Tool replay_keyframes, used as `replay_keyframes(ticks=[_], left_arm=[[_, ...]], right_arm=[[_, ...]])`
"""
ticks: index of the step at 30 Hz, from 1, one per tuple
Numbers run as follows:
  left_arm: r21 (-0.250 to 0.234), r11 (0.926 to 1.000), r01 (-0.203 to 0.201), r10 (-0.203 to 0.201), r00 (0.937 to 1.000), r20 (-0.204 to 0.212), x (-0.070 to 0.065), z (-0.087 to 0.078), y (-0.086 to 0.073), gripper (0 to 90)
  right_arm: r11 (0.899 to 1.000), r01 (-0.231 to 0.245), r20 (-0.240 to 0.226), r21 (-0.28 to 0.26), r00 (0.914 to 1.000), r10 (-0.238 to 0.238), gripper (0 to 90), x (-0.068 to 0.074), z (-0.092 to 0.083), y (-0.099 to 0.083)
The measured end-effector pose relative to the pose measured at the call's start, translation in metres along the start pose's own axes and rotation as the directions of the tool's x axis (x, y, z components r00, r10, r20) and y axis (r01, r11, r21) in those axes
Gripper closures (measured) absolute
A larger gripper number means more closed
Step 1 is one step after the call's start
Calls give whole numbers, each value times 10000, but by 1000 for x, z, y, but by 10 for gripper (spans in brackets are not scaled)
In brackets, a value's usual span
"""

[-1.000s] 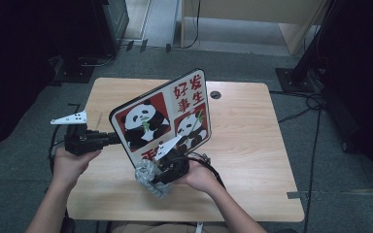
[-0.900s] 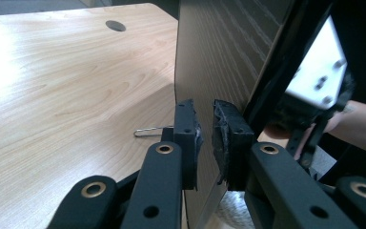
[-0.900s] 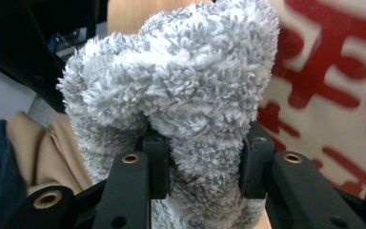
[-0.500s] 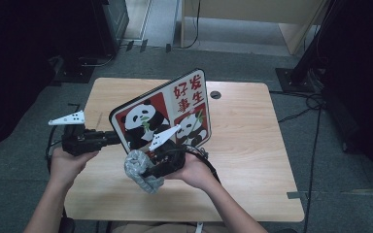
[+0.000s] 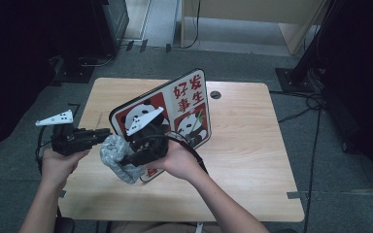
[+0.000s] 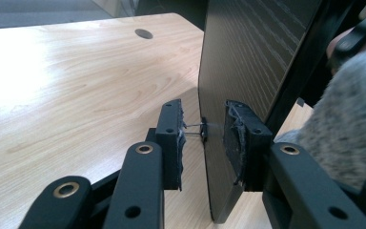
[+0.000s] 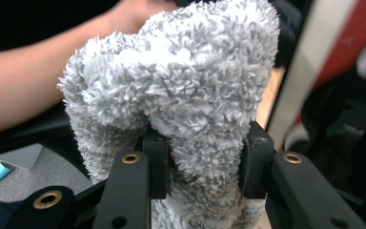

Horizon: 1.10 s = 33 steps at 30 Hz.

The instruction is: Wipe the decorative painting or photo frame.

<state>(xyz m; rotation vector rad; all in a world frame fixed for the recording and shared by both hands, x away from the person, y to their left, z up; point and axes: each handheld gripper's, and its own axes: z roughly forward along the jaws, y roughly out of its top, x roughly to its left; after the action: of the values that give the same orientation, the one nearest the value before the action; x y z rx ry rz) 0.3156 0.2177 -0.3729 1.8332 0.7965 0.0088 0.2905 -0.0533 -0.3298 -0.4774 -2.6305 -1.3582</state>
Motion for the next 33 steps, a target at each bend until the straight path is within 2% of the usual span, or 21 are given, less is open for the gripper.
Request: replay_keyframes(ticks=[6,10,13,15,19,27,33], left_arm=[[-143,9999,33,-33,10000,-8,2,-3,-1,685],[-201,9998,0,0,10000,-2,3,-5,-1,686],[-209,9998,-17,17,10000,-5,3,-5,-1,686],[-217,9998,-21,21,10000,-3,3,-5,-1,685],[-277,9996,36,-34,10000,81,3,-5,-2,685],[-279,9996,2,-1,10000,59,2,-5,-2,685],[-261,9997,-38,39,10000,42,2,-4,-2,685]], right_arm=[[9997,193,164,-114,9997,-191,641,6,1,29],[9999,-53,335,-117,9994,57,642,8,-2,45],[9998,-44,421,-186,9991,52,641,8,-4,52],[9995,-151,401,-282,9991,162,641,7,-5,55],[9972,-657,317,-355,9973,668,641,4,-6,56],[9961,-793,374,-388,9960,808,641,1,-5,54],[9935,-806,-126,-808,9967,798,641,3,-6,58]])
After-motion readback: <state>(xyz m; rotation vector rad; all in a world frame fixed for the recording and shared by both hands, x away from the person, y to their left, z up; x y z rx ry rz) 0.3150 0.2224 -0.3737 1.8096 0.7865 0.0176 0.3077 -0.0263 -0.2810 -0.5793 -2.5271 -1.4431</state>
